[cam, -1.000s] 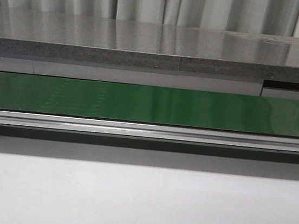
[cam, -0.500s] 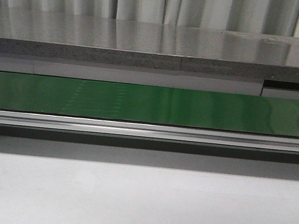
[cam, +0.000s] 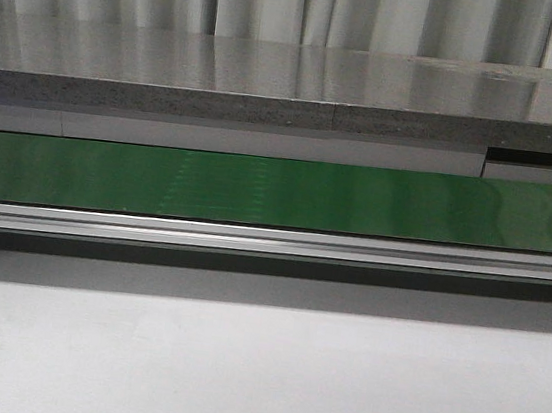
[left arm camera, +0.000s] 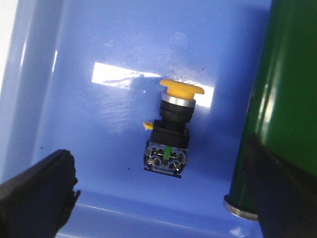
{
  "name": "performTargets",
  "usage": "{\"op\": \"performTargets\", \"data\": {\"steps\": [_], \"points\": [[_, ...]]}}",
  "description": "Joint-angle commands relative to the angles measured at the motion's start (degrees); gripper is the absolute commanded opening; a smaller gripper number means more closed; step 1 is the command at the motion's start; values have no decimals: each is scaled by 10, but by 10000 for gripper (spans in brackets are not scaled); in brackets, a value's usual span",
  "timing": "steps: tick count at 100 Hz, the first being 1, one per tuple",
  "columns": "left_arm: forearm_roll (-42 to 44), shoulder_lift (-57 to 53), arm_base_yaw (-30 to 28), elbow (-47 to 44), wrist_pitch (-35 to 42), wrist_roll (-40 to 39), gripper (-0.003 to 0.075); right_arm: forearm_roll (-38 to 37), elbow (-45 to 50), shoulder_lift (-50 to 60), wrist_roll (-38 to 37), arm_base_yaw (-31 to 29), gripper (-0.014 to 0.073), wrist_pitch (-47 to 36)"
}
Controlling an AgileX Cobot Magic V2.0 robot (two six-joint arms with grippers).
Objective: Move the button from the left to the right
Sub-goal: 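Lower the open left gripper around the yellow push-button's body, then grasp the push-button with the left gripper and lift it over the belt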
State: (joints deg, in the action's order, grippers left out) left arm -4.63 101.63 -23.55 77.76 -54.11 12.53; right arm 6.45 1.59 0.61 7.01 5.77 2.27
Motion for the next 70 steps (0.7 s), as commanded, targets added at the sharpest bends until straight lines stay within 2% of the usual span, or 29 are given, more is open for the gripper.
{"op": "performTargets", "data": {"steps": [1,70], "points": [[-9,-10,-1,19,20,0,652,-4,-11,8,-1,0,-109,-48],[-8,83,-1,19,54,0,652,-4,-11,8,-1,0,-109,-48]]}}
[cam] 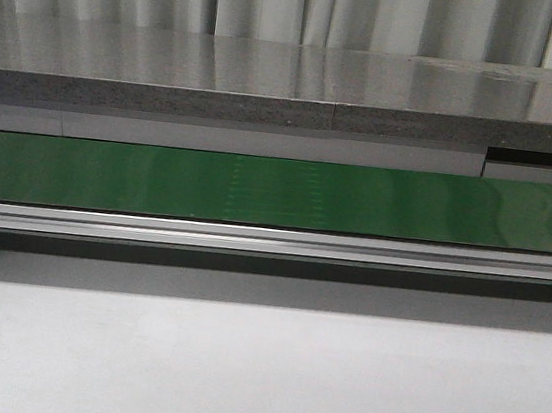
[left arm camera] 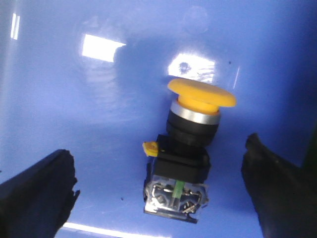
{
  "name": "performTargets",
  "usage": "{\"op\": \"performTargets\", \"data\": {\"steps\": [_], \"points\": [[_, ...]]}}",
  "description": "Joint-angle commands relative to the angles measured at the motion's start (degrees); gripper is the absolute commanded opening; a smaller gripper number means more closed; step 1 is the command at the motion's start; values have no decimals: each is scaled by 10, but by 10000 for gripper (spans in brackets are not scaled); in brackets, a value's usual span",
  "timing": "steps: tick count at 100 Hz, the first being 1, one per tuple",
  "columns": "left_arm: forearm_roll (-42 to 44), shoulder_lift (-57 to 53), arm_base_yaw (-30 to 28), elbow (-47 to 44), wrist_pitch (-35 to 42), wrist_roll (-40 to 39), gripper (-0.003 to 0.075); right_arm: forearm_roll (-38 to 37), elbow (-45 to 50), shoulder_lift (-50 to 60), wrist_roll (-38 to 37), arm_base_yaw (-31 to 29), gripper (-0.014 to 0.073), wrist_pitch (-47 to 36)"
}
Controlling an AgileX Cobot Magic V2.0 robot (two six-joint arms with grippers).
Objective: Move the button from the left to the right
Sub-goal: 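Grasp the push-button with the left gripper and lift it over the belt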
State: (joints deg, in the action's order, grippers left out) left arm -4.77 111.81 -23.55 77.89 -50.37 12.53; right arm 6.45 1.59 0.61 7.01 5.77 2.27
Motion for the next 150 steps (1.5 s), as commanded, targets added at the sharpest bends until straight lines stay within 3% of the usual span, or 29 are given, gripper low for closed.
{"op": "performTargets", "data": {"steps": [1,15,26,35,53,66,100,150], "points": [[-7,-17,-1,17,17,0,652,-4,-11,8,-1,0,-109,-48],[-7,3,-1,17,21,0,646,-4,-11,8,-1,0,-109,-48],[-7,20,-1,17,19,0,583,-4,-11,8,-1,0,-109,-48],[-7,23,-1,17,18,0,474,-4,-11,8,-1,0,-109,-48],[-7,23,-1,27,10,0,151,-4,-11,8,-1,0,-109,-48],[-7,19,-1,56,-23,2,22,-4,-11,8,-1,0,-109,-48],[-85,-55,15,121,-83,45,9,-4,-11,8,-1,0,-109,-48],[-37,-72,128,92,-100,36,10,-4,-11,8,-1,0,-109,-48]]}}
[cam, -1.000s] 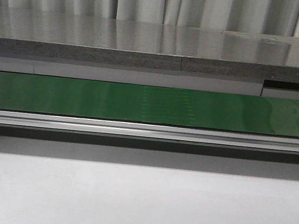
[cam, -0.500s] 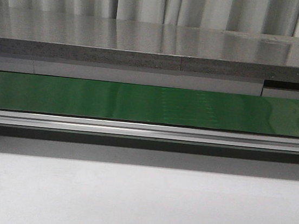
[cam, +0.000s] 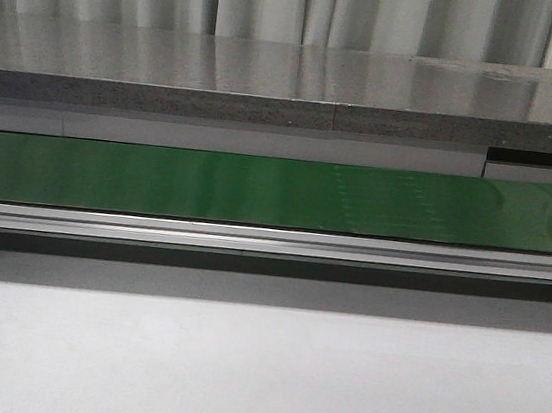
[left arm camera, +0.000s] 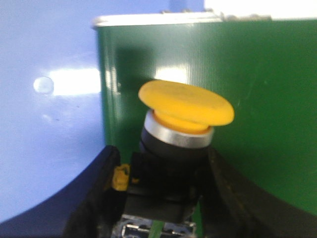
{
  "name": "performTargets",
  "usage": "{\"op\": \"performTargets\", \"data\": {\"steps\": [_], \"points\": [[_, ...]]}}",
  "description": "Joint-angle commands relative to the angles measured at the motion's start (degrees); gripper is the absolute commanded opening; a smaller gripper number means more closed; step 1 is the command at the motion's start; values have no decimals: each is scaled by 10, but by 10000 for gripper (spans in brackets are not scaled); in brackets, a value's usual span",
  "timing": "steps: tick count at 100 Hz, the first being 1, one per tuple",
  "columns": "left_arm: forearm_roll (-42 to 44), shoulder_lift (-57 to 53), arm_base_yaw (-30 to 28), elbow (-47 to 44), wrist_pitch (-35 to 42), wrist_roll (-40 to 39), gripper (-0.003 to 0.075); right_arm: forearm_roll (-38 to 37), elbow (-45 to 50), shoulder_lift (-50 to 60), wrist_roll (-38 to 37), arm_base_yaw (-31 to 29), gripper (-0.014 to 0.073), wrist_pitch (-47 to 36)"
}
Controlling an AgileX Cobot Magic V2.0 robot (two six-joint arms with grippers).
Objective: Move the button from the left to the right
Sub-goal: 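Grasp the push-button with the left gripper and lift it over the belt, then lower the push-button onto the green belt and open the left gripper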
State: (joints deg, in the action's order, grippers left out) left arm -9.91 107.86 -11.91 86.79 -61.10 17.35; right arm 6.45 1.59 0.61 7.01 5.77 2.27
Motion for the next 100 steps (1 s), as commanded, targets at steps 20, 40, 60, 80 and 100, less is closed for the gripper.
{"op": "performTargets", "data": {"steps": [20,40,60,80,100], "points": [[24,-33,14,-27,22,-21,12,-4,-11,8,-1,0,-109,-48],[24,-33,14,-31,25,-21,77,-4,-11,8,-1,0,-109,-48],[14,-33,14,-31,33,-21,456,-4,-11,8,-1,0,-109,-48],[-16,-34,16,-31,34,-21,659,-4,-11,8,-1,0,-109,-48],[-28,-64,18,-31,38,-21,659,-4,-11,8,-1,0,-109,-48]]}}
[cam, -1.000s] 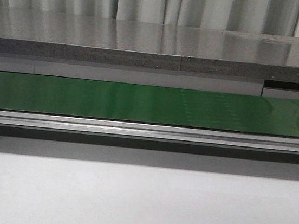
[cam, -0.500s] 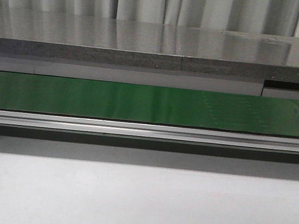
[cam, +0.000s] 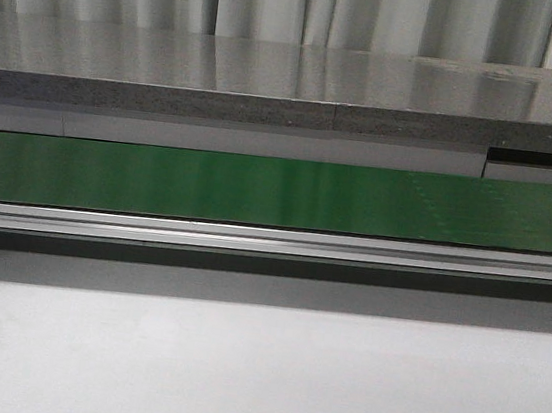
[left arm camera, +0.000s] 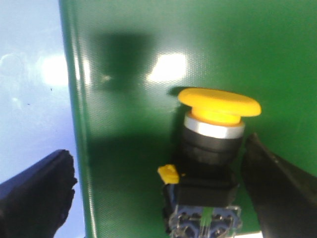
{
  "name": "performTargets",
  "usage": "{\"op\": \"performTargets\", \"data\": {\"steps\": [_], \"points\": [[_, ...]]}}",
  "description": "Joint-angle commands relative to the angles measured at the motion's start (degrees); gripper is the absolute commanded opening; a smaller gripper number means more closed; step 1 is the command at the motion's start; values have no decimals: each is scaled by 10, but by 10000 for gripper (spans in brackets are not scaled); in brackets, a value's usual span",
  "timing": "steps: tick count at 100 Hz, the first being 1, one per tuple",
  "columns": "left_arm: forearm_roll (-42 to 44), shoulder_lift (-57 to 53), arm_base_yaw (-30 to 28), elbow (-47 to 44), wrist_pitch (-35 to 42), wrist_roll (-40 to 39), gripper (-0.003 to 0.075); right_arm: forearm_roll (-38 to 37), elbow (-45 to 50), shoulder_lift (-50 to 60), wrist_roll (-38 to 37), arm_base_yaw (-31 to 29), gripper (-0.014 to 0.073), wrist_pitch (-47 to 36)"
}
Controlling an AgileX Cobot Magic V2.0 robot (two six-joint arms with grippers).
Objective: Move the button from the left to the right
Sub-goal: 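Lower the push-button onto the green belt and open the left gripper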
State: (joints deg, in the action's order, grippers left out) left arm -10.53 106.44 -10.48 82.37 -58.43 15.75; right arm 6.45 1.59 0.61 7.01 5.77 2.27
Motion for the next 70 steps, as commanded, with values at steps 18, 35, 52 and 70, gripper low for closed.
{"op": "performTargets", "data": {"steps": [18,35,52,70], "points": [[-35,-119,9,5,32,2,659,-4,-11,8,-1,0,-109,-48],[-35,-228,31,-68,126,12,659,-4,-11,8,-1,0,-109,-48],[-35,-361,56,-187,240,12,659,-4,-11,8,-1,0,-109,-48],[-35,-511,91,-323,373,12,659,-4,-11,8,-1,0,-109,-48]]}}
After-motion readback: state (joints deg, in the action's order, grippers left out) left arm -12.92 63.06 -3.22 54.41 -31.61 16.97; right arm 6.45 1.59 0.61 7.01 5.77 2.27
